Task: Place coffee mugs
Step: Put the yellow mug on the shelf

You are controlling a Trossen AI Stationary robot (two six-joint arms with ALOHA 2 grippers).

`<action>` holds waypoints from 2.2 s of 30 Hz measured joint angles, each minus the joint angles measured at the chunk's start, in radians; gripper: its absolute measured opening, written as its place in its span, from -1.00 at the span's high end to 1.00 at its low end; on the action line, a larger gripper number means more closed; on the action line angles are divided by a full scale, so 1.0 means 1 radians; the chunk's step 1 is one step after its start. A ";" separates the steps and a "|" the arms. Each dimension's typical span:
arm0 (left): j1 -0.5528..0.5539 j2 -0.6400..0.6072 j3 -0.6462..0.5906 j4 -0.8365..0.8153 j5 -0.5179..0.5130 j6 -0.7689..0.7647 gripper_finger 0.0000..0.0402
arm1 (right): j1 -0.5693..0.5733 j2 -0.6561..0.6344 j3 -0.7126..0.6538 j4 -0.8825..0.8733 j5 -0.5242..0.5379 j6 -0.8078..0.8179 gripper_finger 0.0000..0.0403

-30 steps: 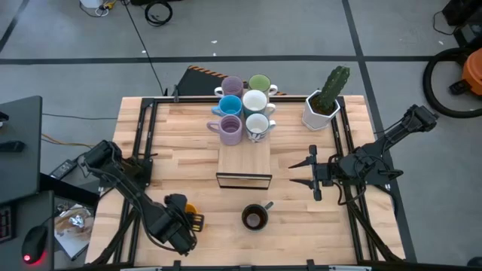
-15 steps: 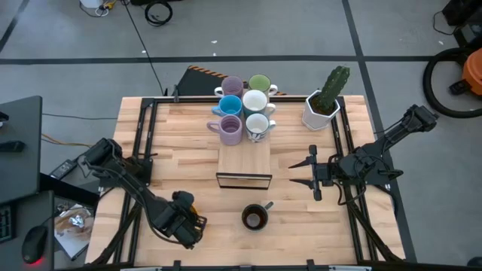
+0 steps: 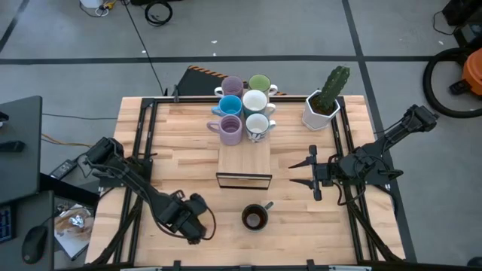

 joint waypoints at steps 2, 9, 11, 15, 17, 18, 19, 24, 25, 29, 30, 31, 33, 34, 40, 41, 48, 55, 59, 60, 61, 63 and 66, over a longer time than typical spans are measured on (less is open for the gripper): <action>-0.002 0.000 0.000 -0.001 0.002 0.092 0.18 | 0.000 0.000 0.000 0.000 0.000 0.000 0.02; -0.008 0.000 0.000 0.010 0.000 0.468 0.18 | 0.000 0.000 0.000 0.000 0.000 0.000 0.02; -0.008 0.000 0.000 0.011 0.001 0.526 0.18 | 0.000 0.000 0.000 0.000 0.000 0.000 0.02; 0.002 0.000 0.002 -0.009 0.067 0.444 0.18 | 0.000 0.000 0.000 0.000 0.000 0.000 0.02; 0.011 0.002 0.021 -0.066 0.100 0.360 0.20 | 0.000 0.000 0.000 0.000 0.000 0.000 0.02; 0.013 0.002 0.036 -0.087 0.113 0.320 0.21 | 0.000 0.000 0.000 0.000 0.000 0.000 0.02; 0.013 0.002 0.052 -0.097 0.119 0.291 0.22 | 0.000 0.000 0.000 -0.001 0.000 0.000 0.02; 0.001 0.002 0.129 -0.185 0.124 0.079 0.30 | 0.000 0.000 0.000 -0.001 -0.006 0.000 0.02; -0.006 0.002 0.139 -0.208 0.123 0.026 0.32 | 0.000 0.000 0.000 -0.001 -0.011 0.000 0.02; -0.045 0.000 0.145 -0.308 0.116 -0.235 0.35 | 0.000 0.000 0.000 -0.001 -0.019 0.000 0.02; -0.056 0.000 0.136 -0.335 0.116 -0.306 0.35 | 0.000 0.000 0.000 -0.001 -0.020 0.000 0.02; -0.064 0.000 0.123 -0.348 0.122 -0.374 0.34 | 0.000 0.000 0.000 -0.001 -0.021 0.000 0.02; -0.078 0.000 0.100 -0.351 0.135 -0.459 0.30 | 0.000 0.000 0.000 -0.001 -0.021 0.000 0.02; -0.082 0.000 0.094 -0.350 0.135 -0.483 0.28 | 0.000 0.000 0.000 0.000 -0.021 0.000 0.02; -0.083 0.000 0.093 -0.324 0.098 -0.545 0.09 | 0.000 0.000 0.000 0.012 -0.021 0.000 0.02; -0.083 0.000 0.093 -0.326 0.096 -0.553 0.07 | 0.000 0.000 0.000 0.015 -0.023 0.000 0.02; -0.072 0.000 0.093 -0.329 0.037 -0.604 0.05 | 0.000 0.000 0.000 0.016 -0.032 0.000 0.02; -0.063 -0.004 0.073 -0.320 0.004 -0.628 0.12 | 0.000 0.000 0.000 0.017 -0.033 -0.002 0.02; -0.054 -0.020 0.032 -0.291 -0.008 -0.625 0.13 | 0.000 0.000 0.000 0.024 -0.034 -0.005 0.02; -0.047 -0.021 0.020 -0.277 -0.008 -0.612 0.13 | 0.000 0.000 0.000 0.024 -0.034 -0.006 0.02; -0.041 -0.022 0.010 -0.259 -0.008 -0.601 0.14 | 0.000 0.000 0.000 0.024 -0.035 -0.007 0.02; -0.028 -0.030 -0.005 -0.224 -0.007 -0.566 0.14 | 0.000 0.000 0.000 0.025 -0.035 -0.007 0.02; -0.003 -0.034 -0.027 -0.189 -0.005 -0.511 0.14 | 0.000 0.000 0.000 0.024 -0.035 -0.007 0.02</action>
